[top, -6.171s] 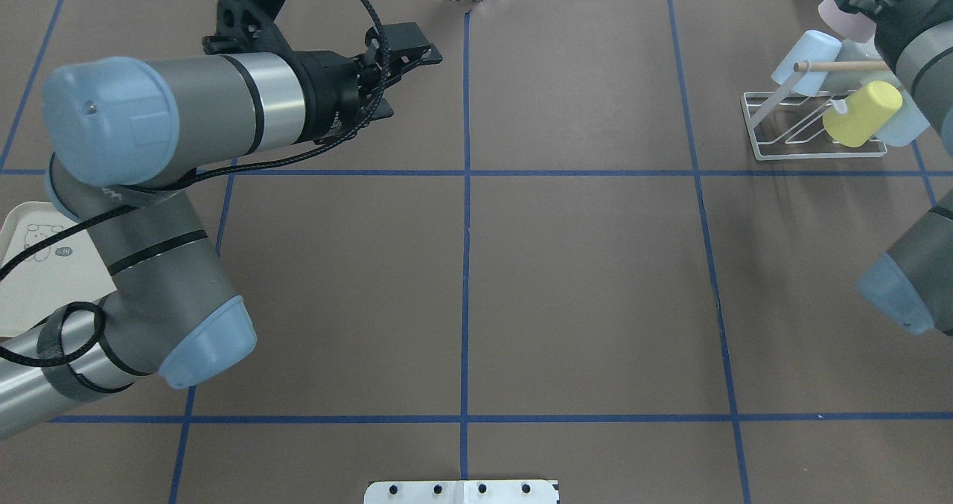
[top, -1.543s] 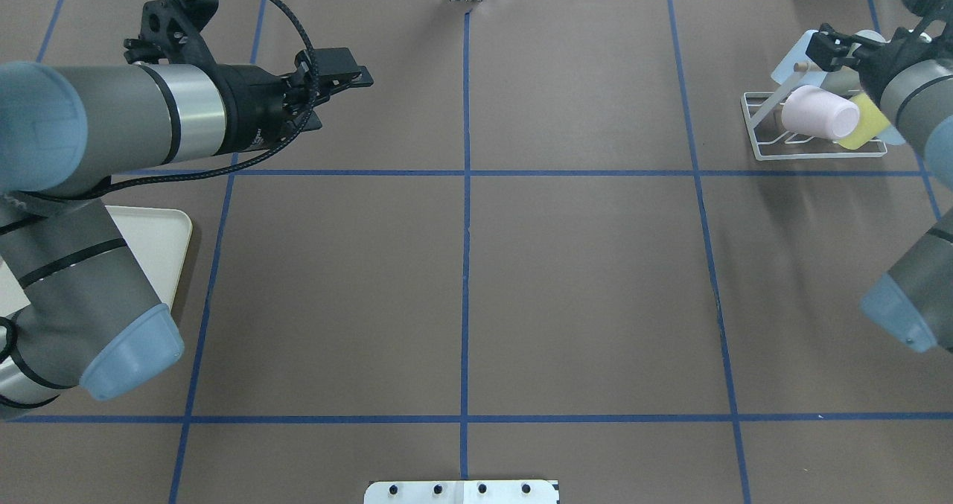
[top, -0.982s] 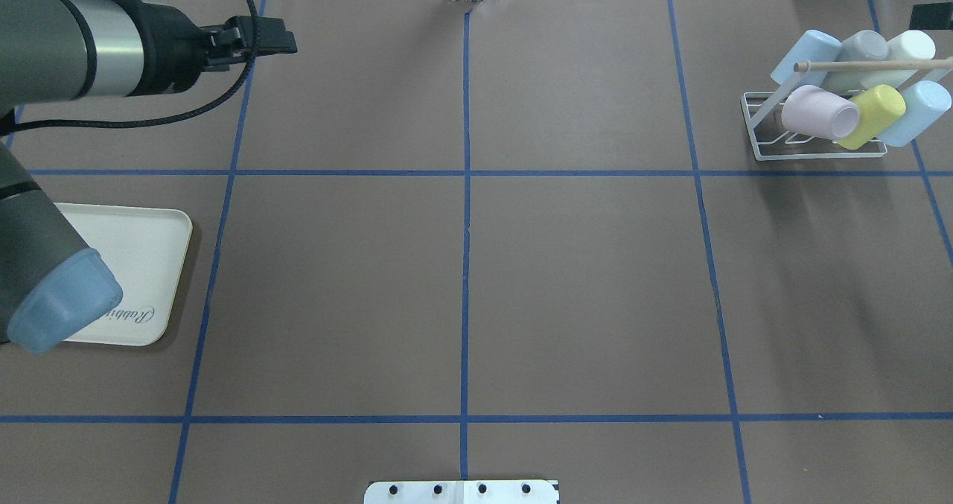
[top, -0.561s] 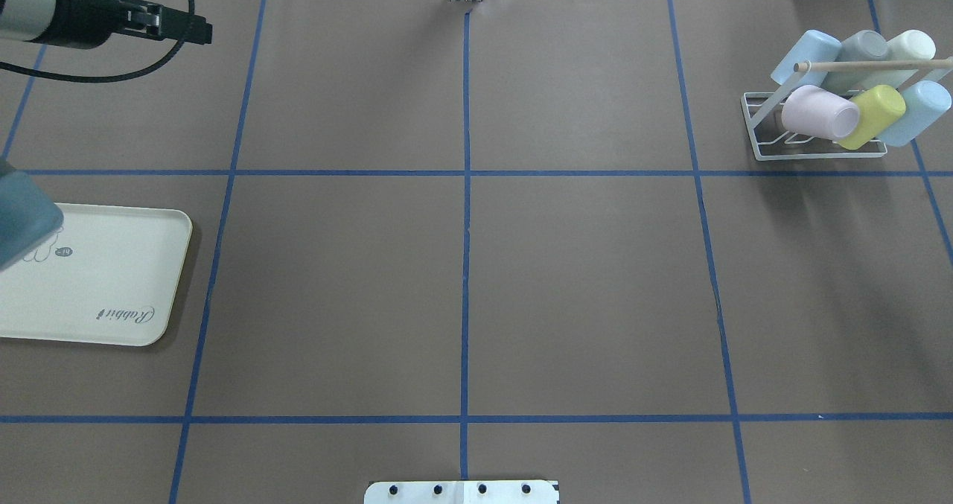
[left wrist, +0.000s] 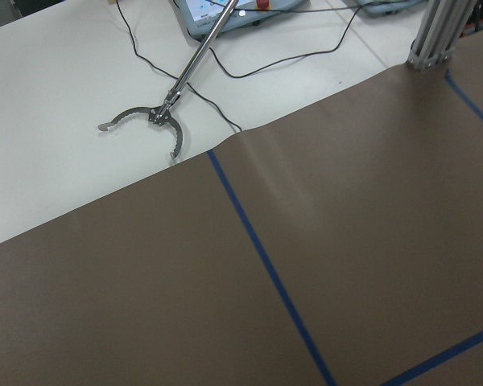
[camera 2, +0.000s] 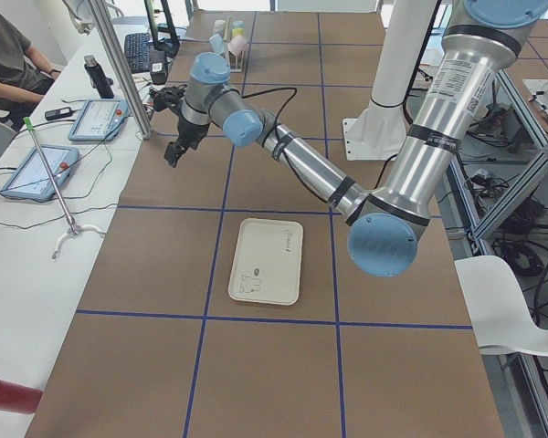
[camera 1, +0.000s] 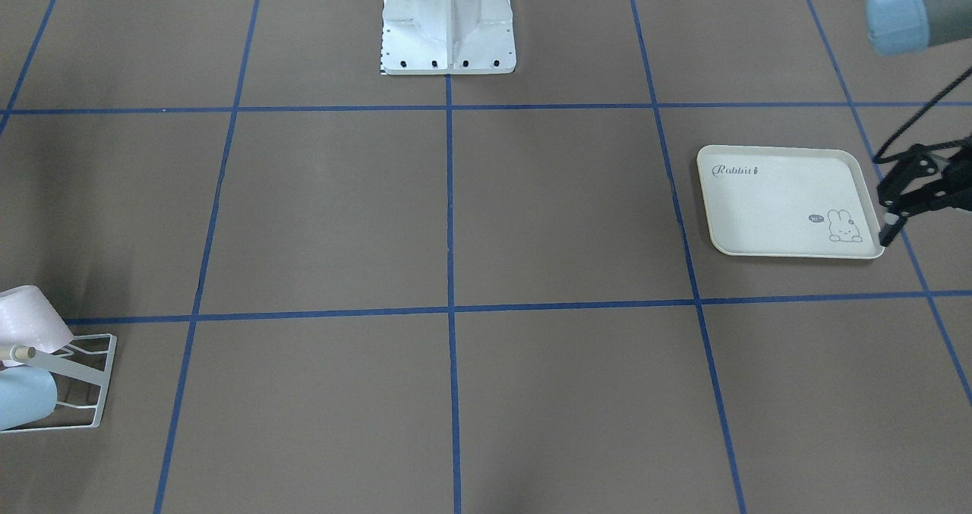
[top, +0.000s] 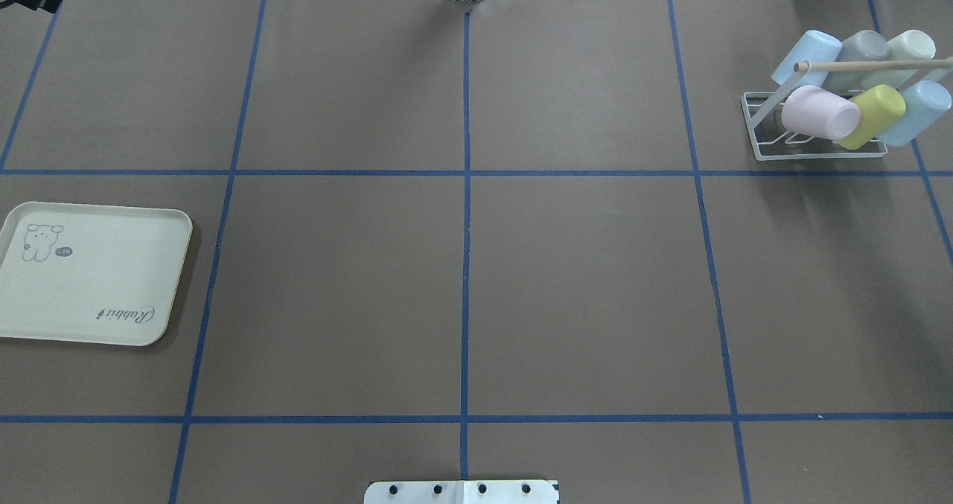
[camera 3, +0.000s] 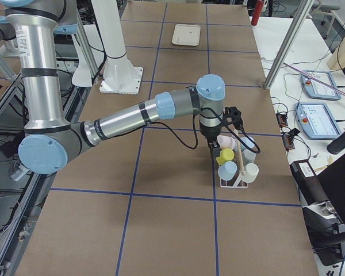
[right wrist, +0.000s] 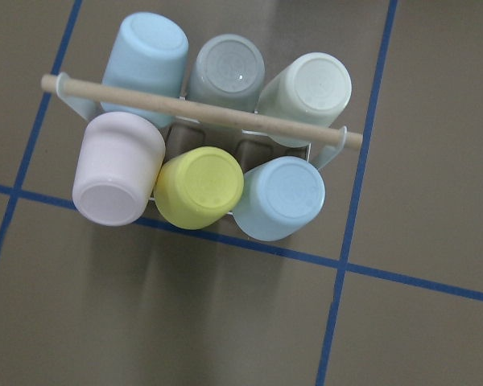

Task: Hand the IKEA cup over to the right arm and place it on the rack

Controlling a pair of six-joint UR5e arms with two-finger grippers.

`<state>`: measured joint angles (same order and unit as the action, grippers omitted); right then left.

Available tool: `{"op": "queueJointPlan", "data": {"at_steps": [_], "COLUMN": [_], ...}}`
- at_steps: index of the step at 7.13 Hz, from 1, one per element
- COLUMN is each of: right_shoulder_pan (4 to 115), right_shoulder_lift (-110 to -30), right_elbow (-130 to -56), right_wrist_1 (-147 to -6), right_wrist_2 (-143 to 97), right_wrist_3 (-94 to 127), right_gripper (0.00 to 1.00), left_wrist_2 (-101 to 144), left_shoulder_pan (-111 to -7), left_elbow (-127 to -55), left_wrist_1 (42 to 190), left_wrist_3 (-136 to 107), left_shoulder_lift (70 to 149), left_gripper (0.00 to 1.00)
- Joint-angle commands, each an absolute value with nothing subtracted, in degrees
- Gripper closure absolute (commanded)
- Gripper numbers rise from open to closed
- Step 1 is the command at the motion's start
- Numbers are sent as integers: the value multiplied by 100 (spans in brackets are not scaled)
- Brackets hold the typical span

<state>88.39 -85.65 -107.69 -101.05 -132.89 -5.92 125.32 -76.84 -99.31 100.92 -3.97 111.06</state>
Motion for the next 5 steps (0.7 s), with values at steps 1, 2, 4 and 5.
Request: {"op": "queueJointPlan", "data": {"at_steps": [1,2,4,5], "right_shoulder_pan": [8912,8912,8912,8912], "right_shoulder_lift": [-8560,-8665,-8928,-8956], "right_elbow": [-10705,-10714,-10731,-10688], "right_wrist_1": [-10345,-10179,-10160,-10169], "right_wrist_2": [-13272,-13254,-12644,-12500], "right_wrist_3": [-1203,-1187,-1178,-1117], "right_gripper": [0,0,0,0], "left_wrist_2": [12778,12884,13525,13509], "left_shoulder_pan": [-8181,-8496,-8815,-8798], "left_elbow": [-9607,-9598,-9510,-9379], "left_wrist_1": [10116,10108,10386,10989], "left_wrist_3": [97,114,237,211], "left_shoulder_lift": [10970,10917,10400,10006], "left_gripper": [0,0,0,0]}}
